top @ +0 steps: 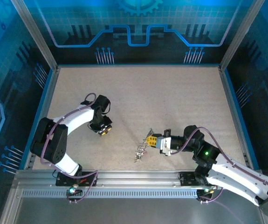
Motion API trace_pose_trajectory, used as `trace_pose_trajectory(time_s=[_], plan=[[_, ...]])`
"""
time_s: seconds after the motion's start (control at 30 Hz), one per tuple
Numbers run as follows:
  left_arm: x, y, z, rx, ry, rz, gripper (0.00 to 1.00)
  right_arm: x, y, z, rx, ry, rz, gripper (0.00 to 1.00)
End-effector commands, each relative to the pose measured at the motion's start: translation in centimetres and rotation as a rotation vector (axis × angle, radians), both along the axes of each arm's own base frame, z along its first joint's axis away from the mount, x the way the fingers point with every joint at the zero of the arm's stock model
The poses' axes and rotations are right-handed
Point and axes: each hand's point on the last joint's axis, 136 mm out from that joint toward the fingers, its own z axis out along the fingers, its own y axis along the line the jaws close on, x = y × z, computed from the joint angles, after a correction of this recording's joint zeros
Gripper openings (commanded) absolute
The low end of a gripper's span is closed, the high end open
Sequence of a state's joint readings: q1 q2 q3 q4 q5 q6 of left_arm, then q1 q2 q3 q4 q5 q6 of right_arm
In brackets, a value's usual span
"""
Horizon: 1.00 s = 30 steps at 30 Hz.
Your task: Put the keys on the keyring
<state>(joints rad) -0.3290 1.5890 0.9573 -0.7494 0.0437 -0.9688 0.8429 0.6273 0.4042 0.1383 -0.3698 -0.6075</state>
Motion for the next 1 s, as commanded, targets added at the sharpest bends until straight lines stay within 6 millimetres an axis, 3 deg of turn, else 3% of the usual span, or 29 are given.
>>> trace_pose_trajectory(time_s=[0.0, 0.1, 0.23, 0.43, 0.97], plan=[[0.9, 0.7, 1.0, 0.023, -0.032, 0.037, 0.34, 0.3, -0.2, 3.0, 0.06, -0.065, -0.013, 0.0], [0.7, 1.2, 1.0, 0.036, -0.031, 0.039, 0.42, 0.3, -0.1, 2.9, 0.054, -0.061, -0.011, 0.0], [0.6, 1.3, 0.1, -0.012, -0.015, 0.056, 0.42, 0.4, 0.0, 2.6, 0.046, -0.057, -0.006, 0.0], [1.2, 1.7, -0.2, -0.026, -0.035, 0.054, 0.31, 0.5, -0.1, 2.9, 0.075, -0.066, -0.022, 0.0], [1.2, 1.6, -1.5, -0.039, -0.001, 0.058, 0.26, 0.5, -0.1, 2.9, 0.067, -0.058, -0.023, 0.0]])
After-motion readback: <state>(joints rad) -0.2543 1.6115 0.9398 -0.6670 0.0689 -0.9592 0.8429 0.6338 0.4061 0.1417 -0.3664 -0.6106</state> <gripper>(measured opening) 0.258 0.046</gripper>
